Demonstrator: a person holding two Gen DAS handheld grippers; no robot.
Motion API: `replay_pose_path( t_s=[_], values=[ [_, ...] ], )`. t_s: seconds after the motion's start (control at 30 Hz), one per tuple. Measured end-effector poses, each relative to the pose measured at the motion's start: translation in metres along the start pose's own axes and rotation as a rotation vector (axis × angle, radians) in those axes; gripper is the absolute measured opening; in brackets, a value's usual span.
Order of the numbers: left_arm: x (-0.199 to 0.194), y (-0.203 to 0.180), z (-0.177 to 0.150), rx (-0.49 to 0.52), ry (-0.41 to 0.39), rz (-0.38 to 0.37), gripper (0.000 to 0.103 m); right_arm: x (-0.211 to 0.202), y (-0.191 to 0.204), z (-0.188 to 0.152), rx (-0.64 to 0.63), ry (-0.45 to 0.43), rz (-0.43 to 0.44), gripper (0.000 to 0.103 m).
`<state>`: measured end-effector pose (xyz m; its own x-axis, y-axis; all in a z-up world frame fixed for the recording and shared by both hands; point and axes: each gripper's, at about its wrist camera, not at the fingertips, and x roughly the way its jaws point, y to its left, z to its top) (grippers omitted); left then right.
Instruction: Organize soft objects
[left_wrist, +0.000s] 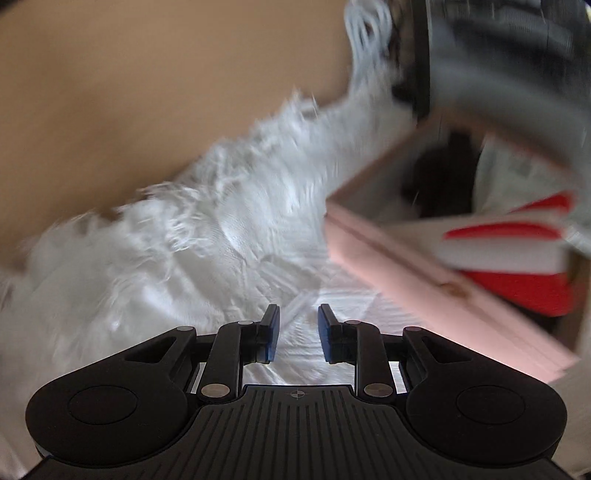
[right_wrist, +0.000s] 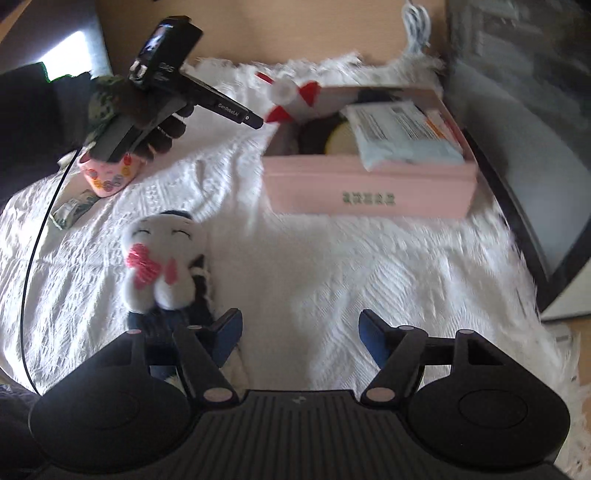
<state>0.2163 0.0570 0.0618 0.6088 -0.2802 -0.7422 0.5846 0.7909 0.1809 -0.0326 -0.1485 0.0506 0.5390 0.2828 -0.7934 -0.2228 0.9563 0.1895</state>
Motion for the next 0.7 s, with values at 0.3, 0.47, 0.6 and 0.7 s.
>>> replay_pose_path(
  t_s=[0.3,0.47,0.6,0.7],
  values=[
    [0.061,0.004,0.020,0.183,0.178,-0.020,0.026,0.026,-0.020,-0.001,0.102,0.076,0.045,0.078],
    [0.067,0.020,0.030,0.032,0.235,-0.049,0.028,0.029,-0.024,-0.002,0.162,0.051,0.077,0.089],
    [0.062,0.024,0.025,0.004,0.196,-0.041,0.027,0.032,-0.022,-0.002,0.168,0.051,0.095,0.096],
    [0.057,0.018,0.019,0.020,0.158,-0.007,0.018,0.035,-0.021,-0.001,0.164,0.056,0.109,0.102]
  ],
)
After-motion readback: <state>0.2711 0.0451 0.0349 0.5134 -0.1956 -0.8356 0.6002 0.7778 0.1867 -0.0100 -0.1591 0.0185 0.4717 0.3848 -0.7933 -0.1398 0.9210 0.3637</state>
